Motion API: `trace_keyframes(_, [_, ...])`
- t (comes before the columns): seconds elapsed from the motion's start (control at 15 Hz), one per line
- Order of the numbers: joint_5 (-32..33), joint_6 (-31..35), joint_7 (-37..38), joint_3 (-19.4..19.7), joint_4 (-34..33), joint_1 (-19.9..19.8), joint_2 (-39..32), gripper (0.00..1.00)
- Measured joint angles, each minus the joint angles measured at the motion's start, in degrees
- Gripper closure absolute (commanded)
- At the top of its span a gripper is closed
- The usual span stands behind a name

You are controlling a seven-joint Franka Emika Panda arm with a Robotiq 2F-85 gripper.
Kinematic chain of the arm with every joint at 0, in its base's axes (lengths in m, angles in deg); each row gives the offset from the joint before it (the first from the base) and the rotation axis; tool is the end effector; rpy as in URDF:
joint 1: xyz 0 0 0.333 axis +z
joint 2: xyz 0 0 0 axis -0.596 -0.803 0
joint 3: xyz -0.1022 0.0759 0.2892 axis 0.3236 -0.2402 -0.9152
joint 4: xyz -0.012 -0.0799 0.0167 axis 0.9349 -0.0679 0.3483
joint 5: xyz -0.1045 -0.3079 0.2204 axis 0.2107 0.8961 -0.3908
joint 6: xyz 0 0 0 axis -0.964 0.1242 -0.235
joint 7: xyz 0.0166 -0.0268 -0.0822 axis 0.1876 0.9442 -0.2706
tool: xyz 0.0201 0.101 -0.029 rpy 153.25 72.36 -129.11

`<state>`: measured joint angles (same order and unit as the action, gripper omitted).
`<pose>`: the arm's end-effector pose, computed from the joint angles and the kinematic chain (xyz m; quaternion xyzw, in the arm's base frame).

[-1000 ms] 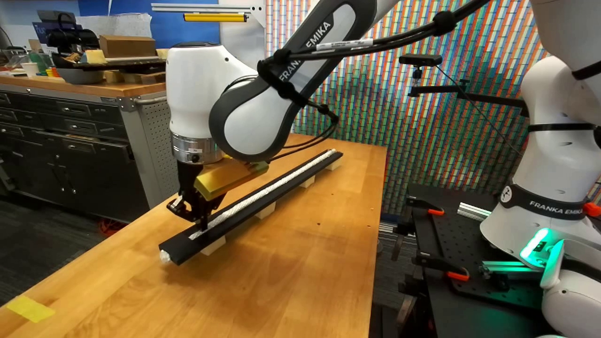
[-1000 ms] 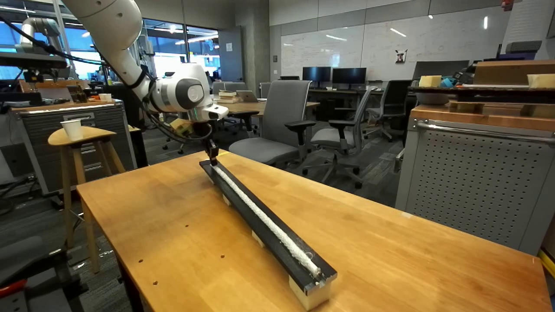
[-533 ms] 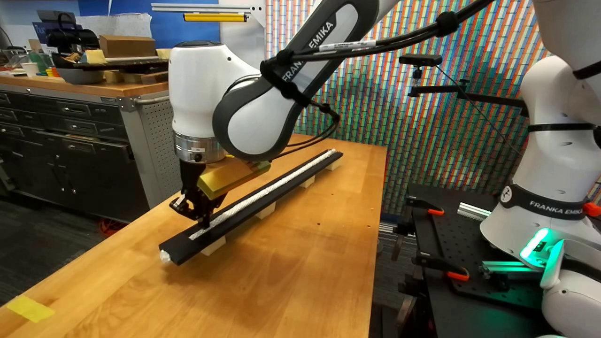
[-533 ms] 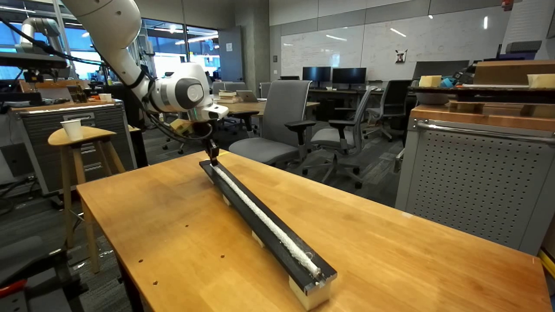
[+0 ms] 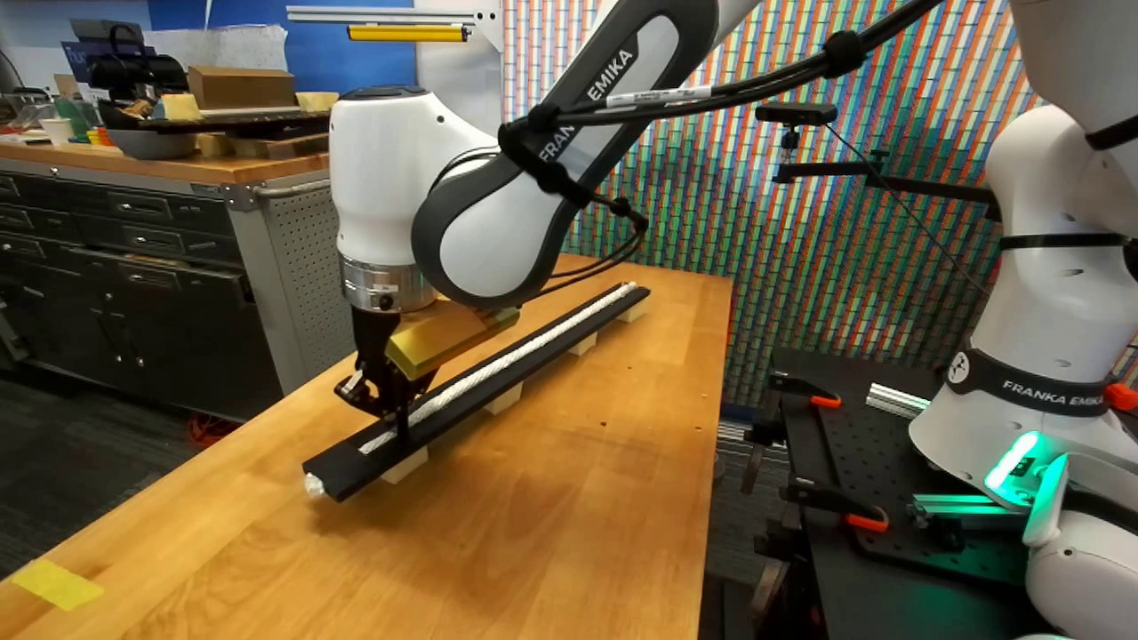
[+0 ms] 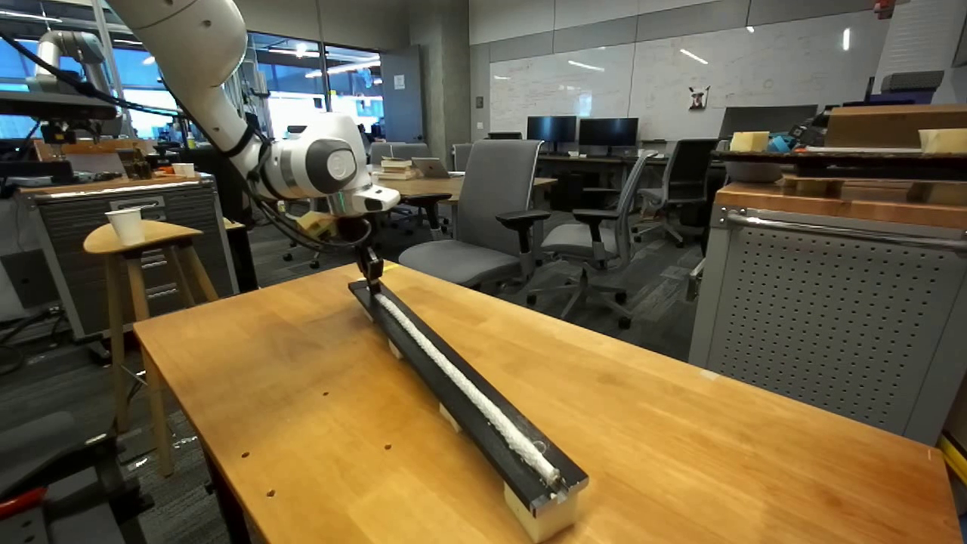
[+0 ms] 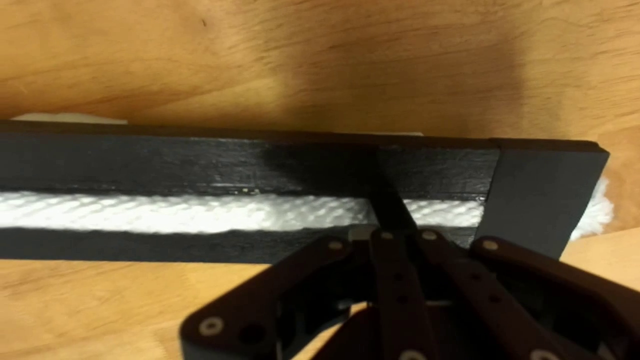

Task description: Pick up the rope and put it in between the black object.

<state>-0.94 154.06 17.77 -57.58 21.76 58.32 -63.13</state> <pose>0.6396 0.2310 0.1951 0.9885 -0.1280 0.0800 0.0078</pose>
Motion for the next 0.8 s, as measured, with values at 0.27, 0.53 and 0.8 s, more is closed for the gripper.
trace_keyframes(0.27, [0.0, -0.1, -0.8, 0.0, 0.0, 0.0, -0.1, 1.0])
trace_keyframes(0.53, [0.0, -0.1, -1.0, 0.2, 0.0, 0.0, -0.1, 1.0])
trace_keyframes(0.8, [0.0, 0.0, -1.1, 0.9, 0.1, 0.0, -0.1, 1.0])
